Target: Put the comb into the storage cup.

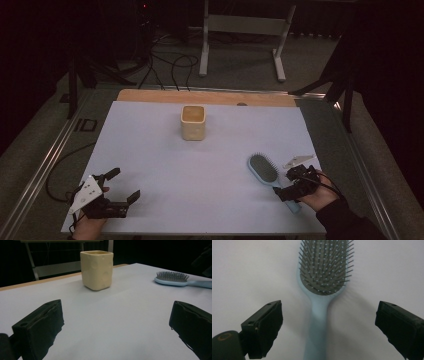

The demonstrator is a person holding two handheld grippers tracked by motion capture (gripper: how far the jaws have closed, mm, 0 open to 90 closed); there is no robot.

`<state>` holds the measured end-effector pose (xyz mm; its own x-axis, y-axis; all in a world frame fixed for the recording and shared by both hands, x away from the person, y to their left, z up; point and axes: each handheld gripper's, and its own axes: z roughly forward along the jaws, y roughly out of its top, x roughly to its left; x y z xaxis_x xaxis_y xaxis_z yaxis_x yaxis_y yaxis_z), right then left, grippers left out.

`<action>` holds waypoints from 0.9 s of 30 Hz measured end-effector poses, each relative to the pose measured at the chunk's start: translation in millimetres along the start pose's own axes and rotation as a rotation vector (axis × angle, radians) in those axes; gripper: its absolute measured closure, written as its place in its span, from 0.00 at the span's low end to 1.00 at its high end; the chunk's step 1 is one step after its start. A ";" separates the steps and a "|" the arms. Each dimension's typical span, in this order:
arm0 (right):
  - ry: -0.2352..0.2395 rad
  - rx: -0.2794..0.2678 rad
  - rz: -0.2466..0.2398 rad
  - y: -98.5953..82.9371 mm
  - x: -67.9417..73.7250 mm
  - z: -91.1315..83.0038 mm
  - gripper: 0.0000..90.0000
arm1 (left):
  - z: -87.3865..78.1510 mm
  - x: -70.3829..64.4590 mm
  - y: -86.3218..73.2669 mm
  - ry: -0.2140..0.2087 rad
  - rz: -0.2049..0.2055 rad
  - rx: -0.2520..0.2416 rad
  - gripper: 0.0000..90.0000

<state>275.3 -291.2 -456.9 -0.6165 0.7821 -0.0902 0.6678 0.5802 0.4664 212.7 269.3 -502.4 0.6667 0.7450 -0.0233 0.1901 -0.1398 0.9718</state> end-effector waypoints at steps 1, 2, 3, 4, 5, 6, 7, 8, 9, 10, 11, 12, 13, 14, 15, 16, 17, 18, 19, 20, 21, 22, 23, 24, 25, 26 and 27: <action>0.006 0.006 0.007 0.5 -0.7 1.5 0.09 | 0.0 -0.1 0.0 -0.001 0.000 0.000 0.00; 0.009 0.009 0.014 1.0 -1.4 2.9 0.09 | -0.1 -0.3 0.1 -0.001 0.002 -0.001 0.00; 0.010 0.014 0.024 1.7 -1.8 4.0 0.09 | -0.1 -0.3 0.1 -0.001 0.002 -0.001 0.00; 0.016 0.015 0.030 2.4 -2.8 5.1 0.09 | -0.1 -0.1 0.2 -0.001 -0.001 -0.001 0.00; 0.023 0.015 0.031 3.0 -3.8 6.2 0.09 | -0.1 -0.1 0.2 -0.001 -0.001 -0.001 0.00; 0.023 0.015 0.031 3.0 -3.8 6.2 0.09 | -0.1 0.0 0.1 -0.001 -0.001 -0.001 0.00; 0.025 0.018 0.037 3.7 -4.5 7.4 0.09 | -0.2 0.0 0.0 -0.001 -0.001 -0.001 0.00; 0.046 0.034 0.045 4.9 -5.9 10.0 0.09 | -0.1 0.0 0.1 -0.002 0.000 -0.002 0.00; 0.046 0.044 0.040 5.1 -6.2 11.7 0.09 | -0.1 0.1 0.1 -0.002 -0.001 -0.002 0.00; 0.048 0.052 0.042 5.4 -6.7 13.6 0.09 | -0.1 0.2 0.0 -0.001 -0.001 -0.001 0.00; 0.053 0.064 0.050 5.7 -6.8 15.3 0.09 | -0.1 0.2 0.0 -0.001 -0.001 -0.001 0.00; 0.055 0.072 0.042 5.7 -6.9 17.2 0.09 | -0.2 0.0 0.1 -0.001 -0.001 -0.002 0.00; 0.050 0.082 0.047 5.8 -6.8 19.2 0.09 | -0.2 0.0 0.1 -0.001 -0.001 -0.001 0.00; 0.056 0.088 0.050 5.9 -7.5 20.6 0.12 | -0.2 0.1 0.1 -0.002 -0.001 -0.002 0.00; 0.057 0.092 0.052 6.1 -7.9 22.0 0.12 | -0.2 0.1 0.1 -0.002 -0.001 -0.002 0.00; 0.058 0.098 0.052 6.1 -8.3 23.7 0.12 | -0.3 0.1 0.0 -0.002 -0.002 -0.001 0.00; 0.059 0.101 0.056 6.2 -8.3 24.9 0.12 | -0.3 0.1 0.1 -0.002 -0.001 -0.002 0.00; 0.059 0.101 0.056 6.2 -8.3 24.9 0.12 | -0.3 0.1 0.1 -0.002 -0.001 -0.002 0.00; 0.077 0.124 0.071 7.2 -8.7 27.2 0.14 | -0.4 0.3 0.2 -0.003 -0.001 -0.003 0.00; 0.067 0.130 0.062 7.7 -8.4 27.9 0.16 | -0.3 0.3 0.1 -0.003 -0.003 -0.003 0.00; 0.066 0.141 0.056 8.4 -8.4 28.3 0.18 | -0.3 0.4 0.0 -0.003 -0.003 -0.002 0.00; 0.082 0.148 0.067 9.1 -8.3 29.3 0.19 | -0.5 0.2 0.1 -0.003 -0.003 -0.003 0.00; 0.086 0.159 0.066 9.6 -8.2 30.3 0.19 | -0.5 0.2 0.1 -0.003 -0.003 -0.003 0.00; 0.080 0.164 0.057 10.0 -7.4 31.2 0.19 | -0.6 0.2 0.3 -0.004 -0.001 -0.003 0.00; 0.074 0.170 0.053 10.4 -6.8 31.8 0.19 | -0.6 0.4 0.2 -0.004 -0.003 -0.003 0.00; 0.074 0.170 0.053 10.4 -6.8 31.8 0.19 | -0.6 0.4 0.2 -0.004 -0.003 -0.003 0.00; 0.069 0.172 0.050 10.9 -6.0 33.2 0.16 | -0.6 0.5 0.1 -0.003 -0.004 -0.003 0.00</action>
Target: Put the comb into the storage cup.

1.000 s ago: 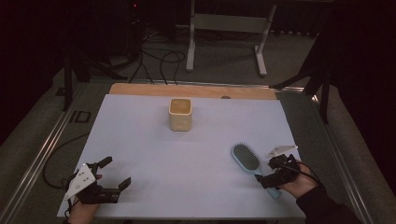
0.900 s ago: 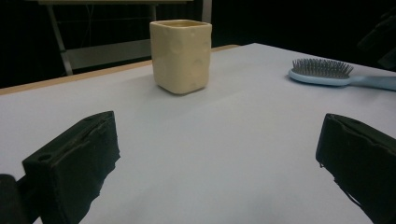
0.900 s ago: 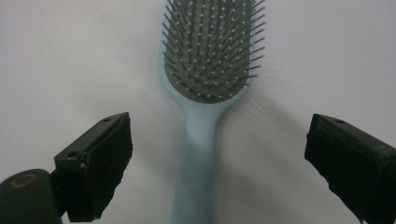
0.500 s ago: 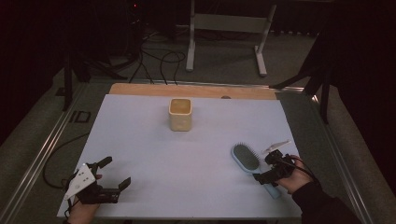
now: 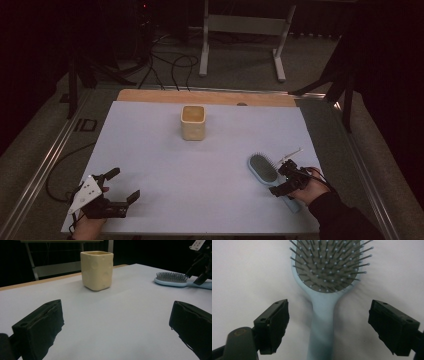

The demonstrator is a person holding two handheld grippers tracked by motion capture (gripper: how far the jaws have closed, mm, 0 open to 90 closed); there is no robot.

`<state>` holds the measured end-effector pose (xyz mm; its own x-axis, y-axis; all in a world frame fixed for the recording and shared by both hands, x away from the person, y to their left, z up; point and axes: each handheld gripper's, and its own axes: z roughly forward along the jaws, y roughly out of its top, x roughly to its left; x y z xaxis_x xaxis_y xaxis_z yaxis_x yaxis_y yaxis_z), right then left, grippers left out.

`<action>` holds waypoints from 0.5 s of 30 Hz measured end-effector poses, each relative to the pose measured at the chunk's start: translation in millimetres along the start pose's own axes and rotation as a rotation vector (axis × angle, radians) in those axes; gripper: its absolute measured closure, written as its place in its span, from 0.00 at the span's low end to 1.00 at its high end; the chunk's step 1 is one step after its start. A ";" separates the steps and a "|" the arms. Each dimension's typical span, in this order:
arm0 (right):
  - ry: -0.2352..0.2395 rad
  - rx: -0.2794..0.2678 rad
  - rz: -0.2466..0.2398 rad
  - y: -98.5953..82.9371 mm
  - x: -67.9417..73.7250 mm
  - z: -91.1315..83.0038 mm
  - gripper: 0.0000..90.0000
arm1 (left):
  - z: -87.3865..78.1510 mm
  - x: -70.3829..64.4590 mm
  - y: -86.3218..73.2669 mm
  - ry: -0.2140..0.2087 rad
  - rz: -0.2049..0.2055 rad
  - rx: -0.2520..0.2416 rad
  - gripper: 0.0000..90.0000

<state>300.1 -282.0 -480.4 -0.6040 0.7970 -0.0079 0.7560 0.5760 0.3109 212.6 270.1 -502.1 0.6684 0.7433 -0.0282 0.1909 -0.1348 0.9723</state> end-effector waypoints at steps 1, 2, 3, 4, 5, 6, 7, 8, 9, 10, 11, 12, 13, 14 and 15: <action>0.000 0.000 0.000 0.0 0.0 0.0 0.16 | -0.1 0.0 0.0 0.000 0.001 -0.001 0.00; -0.004 0.005 0.005 0.7 0.6 0.9 0.18 | 0.0 -0.1 0.1 0.000 0.001 -0.002 0.00; -0.006 0.008 0.008 1.0 0.9 1.5 0.18 | 0.0 -0.1 0.2 -0.001 0.000 -0.002 0.00; -0.006 0.008 0.008 1.0 0.9 1.5 0.18 | 0.1 -0.1 0.1 -0.001 0.000 -0.002 0.00; 0.002 0.017 0.018 1.7 0.6 3.4 0.20 | 0.0 -0.1 0.1 0.000 0.001 -0.001 0.00; 0.002 0.017 0.018 1.7 0.6 3.4 0.20 | -0.1 -0.2 0.1 0.000 0.001 -0.002 0.00; -0.007 0.021 0.021 2.1 1.3 4.3 0.22 | -0.1 -0.2 0.2 -0.001 0.002 -0.002 0.00; -0.005 0.027 0.022 2.7 1.5 4.9 0.26 | -0.2 -0.2 0.2 -0.001 0.002 -0.002 0.00; -0.013 0.035 0.019 3.8 2.0 6.3 0.30 | -0.2 -0.1 0.1 0.000 0.001 -0.001 0.00; -0.011 0.038 0.024 4.5 2.1 6.5 0.33 | -0.2 -0.1 0.1 0.000 0.001 -0.001 0.00; -0.011 0.038 0.024 4.5 2.1 6.5 0.33 | -0.2 -0.1 0.2 0.000 0.001 -0.002 0.00; -0.021 0.044 0.023 6.0 2.9 6.7 0.37 | -0.1 -0.1 0.2 -0.001 0.002 -0.003 0.00; -0.023 0.047 0.024 6.8 3.0 6.7 0.40 | -0.1 -0.1 0.2 -0.001 0.002 -0.003 0.00; -0.020 0.055 0.023 7.7 2.9 6.5 0.41 | 0.0 0.0 0.1 0.000 0.000 -0.002 0.00; -0.020 0.055 0.023 7.7 2.9 6.5 0.41 | -0.1 0.0 0.1 0.000 0.000 -0.002 0.00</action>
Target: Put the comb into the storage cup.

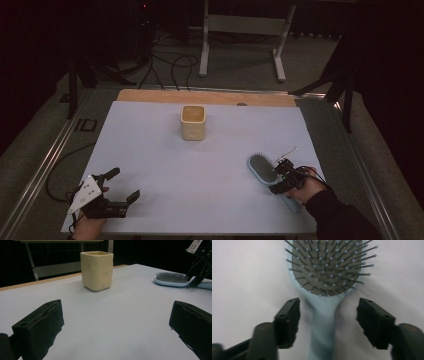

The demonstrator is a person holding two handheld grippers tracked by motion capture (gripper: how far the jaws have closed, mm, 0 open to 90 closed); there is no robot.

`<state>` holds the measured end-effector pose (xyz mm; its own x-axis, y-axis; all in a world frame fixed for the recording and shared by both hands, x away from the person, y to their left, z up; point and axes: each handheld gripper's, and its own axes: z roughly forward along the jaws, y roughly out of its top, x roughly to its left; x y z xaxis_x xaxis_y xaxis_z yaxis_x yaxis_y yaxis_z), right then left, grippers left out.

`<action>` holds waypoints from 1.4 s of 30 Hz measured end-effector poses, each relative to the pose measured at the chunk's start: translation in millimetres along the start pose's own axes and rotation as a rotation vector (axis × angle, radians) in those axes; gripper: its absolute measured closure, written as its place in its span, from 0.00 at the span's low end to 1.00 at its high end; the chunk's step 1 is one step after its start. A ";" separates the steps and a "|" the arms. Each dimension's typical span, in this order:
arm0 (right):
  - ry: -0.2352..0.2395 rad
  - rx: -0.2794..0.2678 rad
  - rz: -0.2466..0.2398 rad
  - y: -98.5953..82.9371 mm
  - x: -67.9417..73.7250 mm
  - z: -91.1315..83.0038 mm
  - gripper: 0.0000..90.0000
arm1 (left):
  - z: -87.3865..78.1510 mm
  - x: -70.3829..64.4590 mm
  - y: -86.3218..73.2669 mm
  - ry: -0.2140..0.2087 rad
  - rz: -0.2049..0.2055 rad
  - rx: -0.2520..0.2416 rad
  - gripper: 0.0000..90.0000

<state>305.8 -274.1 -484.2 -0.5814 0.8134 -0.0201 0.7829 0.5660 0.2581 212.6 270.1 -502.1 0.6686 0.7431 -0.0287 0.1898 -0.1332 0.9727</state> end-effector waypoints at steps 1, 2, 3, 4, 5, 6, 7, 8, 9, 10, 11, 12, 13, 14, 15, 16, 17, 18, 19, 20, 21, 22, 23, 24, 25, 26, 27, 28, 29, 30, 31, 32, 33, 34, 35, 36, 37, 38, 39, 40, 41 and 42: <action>0.001 0.004 0.006 0.6 0.5 0.2 0.43 | -0.1 -0.1 0.1 0.000 0.001 0.000 0.00; 0.008 0.022 0.011 1.8 0.8 0.7 0.47 | -0.2 -0.1 0.2 0.000 0.002 0.000 0.00; 0.010 0.027 0.005 2.1 0.1 1.3 0.48 | -0.2 -0.1 0.2 0.000 0.002 0.000 0.00; 0.008 0.041 0.003 2.4 0.3 2.2 0.50 | -0.2 -0.1 0.1 0.000 0.000 -0.001 0.00; 0.008 0.044 0.005 2.8 0.6 2.9 0.52 | -0.2 0.0 0.1 0.000 0.000 -0.001 0.00; 0.012 0.051 0.001 3.1 0.1 2.9 0.54 | -0.2 0.1 0.2 -0.001 0.000 -0.002 0.00; 0.021 0.055 0.005 3.6 0.1 3.2 0.54 | -0.2 0.2 0.1 -0.001 -0.001 -0.001 0.00; 0.021 0.055 0.005 3.6 0.1 3.2 0.54 | -0.2 0.2 0.1 -0.001 -0.001 -0.001 0.00; 0.022 0.056 0.004 3.9 0.0 3.4 0.57 | -0.2 0.2 0.1 -0.001 0.000 0.000 0.00; 0.015 0.063 -0.006 4.8 -0.2 3.3 0.60 | -0.2 0.1 0.1 -0.001 -0.001 -0.002 0.00; 0.021 0.070 -0.007 5.4 0.4 3.4 0.61 | -0.2 0.1 0.1 -0.001 -0.001 -0.002 0.00; 0.021 0.074 -0.011 5.8 0.9 3.4 0.63 | -0.3 0.3 0.1 -0.001 -0.001 -0.002 0.00; 0.015 0.080 -0.022 6.4 1.5 3.9 0.64 | -0.3 0.3 0.1 0.000 0.000 -0.001 0.00; 0.015 0.080 -0.022 6.4 1.5 3.9 0.64 | -0.3 0.3 0.1 0.000 0.000 -0.001 0.00; 0.005 0.090 -0.029 7.4 2.8 4.4 0.67 | -0.4 0.2 0.1 -0.001 0.000 -0.002 0.00; 0.003 0.096 -0.036 7.8 3.2 5.0 0.67 | -0.4 0.2 0.2 -0.001 0.000 -0.002 0.00; 0.001 0.100 -0.035 8.3 4.2 5.7 0.67 | -0.4 0.1 0.2 0.000 -0.001 -0.003 0.00; -0.001 0.104 -0.035 8.7 4.2 6.0 0.69 | -0.4 0.2 0.2 -0.001 -0.001 -0.002 0.00; -0.001 0.108 -0.032 9.0 4.4 6.2 0.70 | -0.4 0.3 0.1 -0.001 -0.001 -0.002 0.00; 0.002 0.112 -0.034 9.4 4.3 6.1 0.72 | -0.3 0.4 0.1 -0.001 0.000 -0.001 0.00; 0.003 0.120 -0.030 9.8 4.0 6.0 0.72 | -0.3 0.3 0.1 -0.002 -0.001 -0.002 0.00; 0.003 0.120 -0.030 9.8 4.0 6.0 0.72 | -0.3 0.3 0.1 -0.001 -0.001 -0.001 0.00; 0.008 0.123 -0.020 9.9 3.3 6.3 0.73 | -0.3 0.3 0.1 -0.001 -0.001 -0.001 0.00; 0.008 0.125 -0.022 10.1 3.3 6.4 0.73 | -0.2 0.4 0.0 -0.002 -0.002 -0.001 0.00; 0.005 0.130 -0.026 10.4 4.1 6.4 0.74 | -0.2 0.5 0.0 -0.002 -0.001 0.000 0.00; -0.001 0.143 -0.027 11.8 5.3 6.9 0.74 | -0.1 0.5 -0.1 -0.002 -0.003 0.000 0.00; -0.002 0.154 -0.020 12.8 5.8 7.1 0.74 | 0.0 0.2 0.0 -0.003 -0.003 -0.001 0.00; -0.006 0.157 -0.022 13.6 5.8 7.8 0.75 | 0.0 0.2 0.0 -0.003 -0.003 -0.001 0.00; -0.010 0.165 -0.020 14.5 6.2 8.1 0.75 | -0.3 0.1 0.0 -0.004 -0.001 -0.001 0.00; -0.008 0.168 -0.008 15.0 6.1 8.4 0.76 | -0.3 0.1 0.0 -0.004 -0.001 -0.001 0.00; -0.009 0.171 -0.004 15.4 6.4 8.6 0.77 | -0.5 0.2 0.0 -0.003 -0.001 -0.001 0.00; -0.009 0.171 -0.004 15.4 6.4 8.6 0.77 | -0.6 0.3 -0.1 -0.003 -0.001 -0.001 0.00; -0.011 0.173 0.000 15.6 6.6 8.6 0.77 | -0.6 0.3 -0.1 -0.004 -0.001 -0.002 0.00; -0.010 0.167 -0.005 14.8 7.3 8.5 0.78 | -0.5 0.4 -0.1 -0.004 -0.002 -0.002 0.00; -0.014 0.163 0.000 14.2 7.7 8.5 0.78 | -0.3 0.3 -0.2 -0.004 -0.003 -0.001 0.00; -0.014 0.163 0.000 14.2 7.7 8.5 0.78 | -0.3 0.3 -0.2 -0.004 -0.003 -0.001 0.00; -0.018 0.161 0.009 13.7 8.3 8.3 0.78 | -0.1 0.4 -0.2 -0.005 -0.002 0.000 0.00; -0.021 0.159 0.009 13.5 8.3 8.0 0.78 | 0.1 0.5 -0.2 -0.005 -0.002 0.000 0.00; -0.016 0.155 0.022 13.2 7.6 7.6 0.79 | 0.2 0.5 -0.2 -0.005 -0.003 0.000 0.00; -0.007 0.135 0.036 11.7 5.5 6.7 0.79 | 0.2 0.5 -0.2 -0.005 -0.003 0.000 0.00; -0.001 0.118 0.043 10.9 4.3 6.3 0.79 | -0.1 0.4 -0.2 -0.003 -0.003 -0.001 0.00; 0.002 0.102 0.052 10.3 3.0 6.0 0.79 | -0.2 0.5 -0.1 -0.002 -0.003 -0.001 0.00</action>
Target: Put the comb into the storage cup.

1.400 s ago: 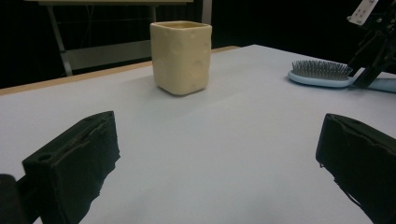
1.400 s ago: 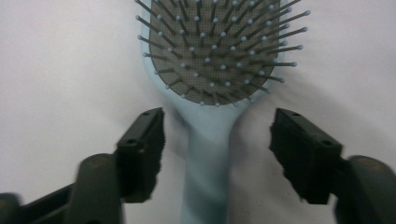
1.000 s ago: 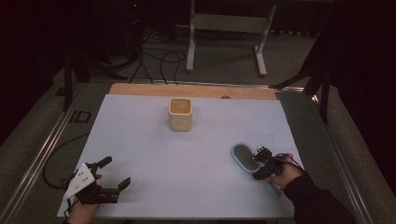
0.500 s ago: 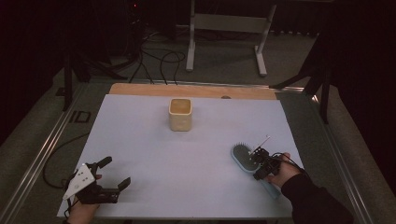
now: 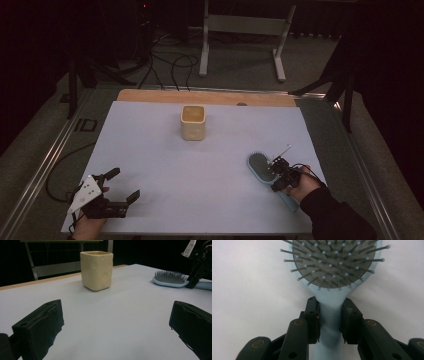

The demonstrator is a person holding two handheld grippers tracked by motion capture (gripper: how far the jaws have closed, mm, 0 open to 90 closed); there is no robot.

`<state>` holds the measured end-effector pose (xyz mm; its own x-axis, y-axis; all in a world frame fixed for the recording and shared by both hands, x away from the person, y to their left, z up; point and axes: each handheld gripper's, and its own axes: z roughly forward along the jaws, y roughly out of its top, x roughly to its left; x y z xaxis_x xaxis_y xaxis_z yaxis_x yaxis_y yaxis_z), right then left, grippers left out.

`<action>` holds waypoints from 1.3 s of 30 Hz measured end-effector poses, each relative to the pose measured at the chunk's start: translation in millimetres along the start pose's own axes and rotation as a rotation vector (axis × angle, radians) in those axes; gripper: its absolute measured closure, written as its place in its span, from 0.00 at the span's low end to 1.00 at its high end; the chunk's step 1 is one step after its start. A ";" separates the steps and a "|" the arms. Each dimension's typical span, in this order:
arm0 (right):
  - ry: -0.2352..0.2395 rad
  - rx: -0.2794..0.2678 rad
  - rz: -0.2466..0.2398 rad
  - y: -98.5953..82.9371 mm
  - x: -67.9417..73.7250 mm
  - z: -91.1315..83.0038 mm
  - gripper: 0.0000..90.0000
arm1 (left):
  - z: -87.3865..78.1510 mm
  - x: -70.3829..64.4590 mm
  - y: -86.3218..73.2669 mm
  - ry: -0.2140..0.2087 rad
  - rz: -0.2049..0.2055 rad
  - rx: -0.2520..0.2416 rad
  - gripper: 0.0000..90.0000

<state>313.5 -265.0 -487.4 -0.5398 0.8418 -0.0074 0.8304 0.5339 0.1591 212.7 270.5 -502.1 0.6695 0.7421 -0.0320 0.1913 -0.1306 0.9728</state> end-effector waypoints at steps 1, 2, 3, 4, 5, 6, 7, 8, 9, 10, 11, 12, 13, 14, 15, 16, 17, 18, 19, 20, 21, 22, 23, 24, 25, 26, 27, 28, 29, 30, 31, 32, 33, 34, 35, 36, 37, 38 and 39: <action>0.001 -0.019 0.010 -0.3 -1.6 -0.7 0.79 | 0.0 0.0 0.0 0.000 -0.001 -0.001 0.00; 0.010 -0.026 0.016 -0.6 -2.9 -1.3 0.79 | 0.0 0.1 0.0 0.001 -0.001 0.000 0.00; 0.010 -0.026 0.016 -0.6 -2.9 -1.3 0.79 | 0.0 0.1 0.0 0.001 -0.001 0.000 0.00; 0.022 -0.043 0.032 -0.9 -4.4 -2.8 0.79 | 0.0 0.1 -0.1 0.001 0.000 0.001 0.00; 0.020 -0.059 0.030 -1.4 -5.1 -5.5 0.79 | 0.1 0.2 -0.2 0.000 0.000 0.002 0.00; 0.029 -0.073 0.039 -1.8 -5.7 -7.1 0.79 | 0.2 0.2 -0.2 0.000 -0.001 0.002 0.00; 0.029 -0.073 0.039 -1.8 -5.7 -7.1 0.79 | 0.3 0.2 -0.2 0.000 -0.001 0.002 0.00; 0.031 -0.093 0.038 -2.3 -6.6 -9.5 0.79 | 0.3 0.2 -0.2 0.000 -0.001 0.002 0.00; 0.031 -0.094 0.036 -2.4 -6.9 -10.1 0.79 | 0.5 0.2 -0.3 0.000 -0.002 0.002 0.00; 0.031 -0.094 0.036 -2.4 -6.9 -10.1 0.79 | 0.5 0.2 -0.3 0.000 -0.002 0.002 0.00; 0.039 -0.103 0.044 -2.6 -7.2 -10.7 0.79 | 0.3 0.2 -0.3 0.000 -0.001 0.003 0.00; 0.035 -0.119 0.045 -2.8 -7.7 -11.0 0.79 | 0.2 0.1 -0.3 0.000 -0.001 0.002 0.00; 0.041 -0.115 0.040 -2.8 -7.8 -10.8 0.79 | 0.1 0.1 -0.3 0.001 0.000 0.002 0.00; 0.055 -0.142 0.051 -3.1 -7.4 -10.5 0.79 | 0.1 0.3 -0.2 0.000 -0.001 0.002 0.00; 0.055 -0.142 0.051 -3.1 -7.4 -10.5 0.79 | 0.1 0.3 -0.3 0.001 -0.001 0.002 0.00; 0.074 -0.162 0.058 -3.1 -7.4 -9.9 0.79 | 0.2 0.5 -0.3 0.000 -0.001 0.003 0.00; 0.067 -0.164 0.056 -2.9 -6.7 -9.7 0.79 | 0.2 0.5 -0.3 0.000 -0.001 0.003 0.00; 0.070 -0.175 0.057 -2.8 -6.3 -9.9 0.79 | 0.2 0.2 -0.2 0.000 -0.001 0.002 0.00; 0.078 -0.192 0.064 -2.7 -6.0 -10.4 0.79 | 0.2 0.2 -0.2 0.000 -0.001 0.002 0.00; 0.075 -0.203 0.060 -2.5 -5.1 -11.2 0.79 | 0.2 0.3 -0.2 0.000 -0.001 0.002 0.00; 0.074 -0.219 0.056 -2.3 -4.5 -12.0 0.79 | 0.1 0.3 -0.2 0.001 -0.001 0.003 0.00; 0.081 -0.224 0.057 -2.0 -3.7 -13.2 0.79 | 0.1 0.3 -0.2 0.001 -0.002 0.001 0.00; 0.089 -0.233 0.055 -1.7 -2.8 -14.6 0.79 | 0.1 0.3 -0.2 0.001 -0.002 0.001 0.00; 0.087 -0.245 0.058 -1.4 -1.5 -16.2 0.79 | 0.0 0.4 -0.2 0.002 -0.002 0.002 0.00; 0.090 -0.248 0.048 -0.7 -0.9 -17.3 0.79 | 0.1 0.4 -0.2 0.001 -0.002 0.003 0.00; 0.098 -0.259 0.048 -0.3 -0.3 -18.5 0.79 | 0.1 0.4 -0.2 0.001 -0.001 0.002 0.00; 0.098 -0.259 0.048 -0.3 -0.3 -18.5 0.79 | 0.1 0.4 -0.2 0.001 -0.001 0.002 0.00; 0.100 -0.267 0.045 0.3 0.6 -19.6 0.79 | 0.1 0.4 -0.2 0.001 -0.003 0.001 0.00; 0.112 -0.277 0.047 1.5 2.3 -21.2 0.79 | 0.0 0.4 -0.2 0.001 -0.003 0.001 0.00; 0.112 -0.279 0.047 2.1 3.5 -22.2 0.79 | 0.0 0.4 -0.2 0.001 -0.003 0.000 0.00; 0.107 -0.279 0.029 2.7 4.4 -22.7 0.79 | 0.0 0.5 -0.2 0.002 -0.004 0.000 0.00; 0.111 -0.286 0.034 3.2 5.0 -23.3 0.79 | 0.0 0.5 -0.2 0.002 -0.005 0.001 0.00; 0.111 -0.286 0.034 3.2 5.0 -23.3 0.79 | -0.1 0.5 -0.2 0.002 -0.005 0.000 0.00; 0.112 -0.296 0.033 4.4 6.7 -24.4 0.79 | -0.1 0.5 -0.2 0.002 -0.004 0.000 0.00; 0.110 -0.304 0.034 4.9 7.3 -25.2 0.79 | -0.1 0.4 -0.1 0.001 -0.004 0.000 0.00; 0.116 -0.307 0.035 5.5 7.5 -26.3 0.79 | 0.0 0.4 -0.1 0.001 -0.004 0.000 0.00; 0.116 -0.307 0.035 5.5 7.5 -26.3 0.79 | 0.0 0.5 -0.2 0.001 -0.005 0.001 0.00; 0.117 -0.313 0.035 6.2 8.2 -27.2 0.79 | 0.0 0.5 -0.2 0.001 -0.005 0.001 0.00; 0.124 -0.327 0.034 7.9 9.8 -29.5 0.79 | 0.0 0.5 -0.2 0.001 -0.004 0.001 0.00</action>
<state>310.7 -254.9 -457.1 -0.5416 0.8319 0.1207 0.7713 0.4346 0.4649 213.0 270.9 -502.3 0.6677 0.7436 -0.0359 0.1948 -0.1281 0.9724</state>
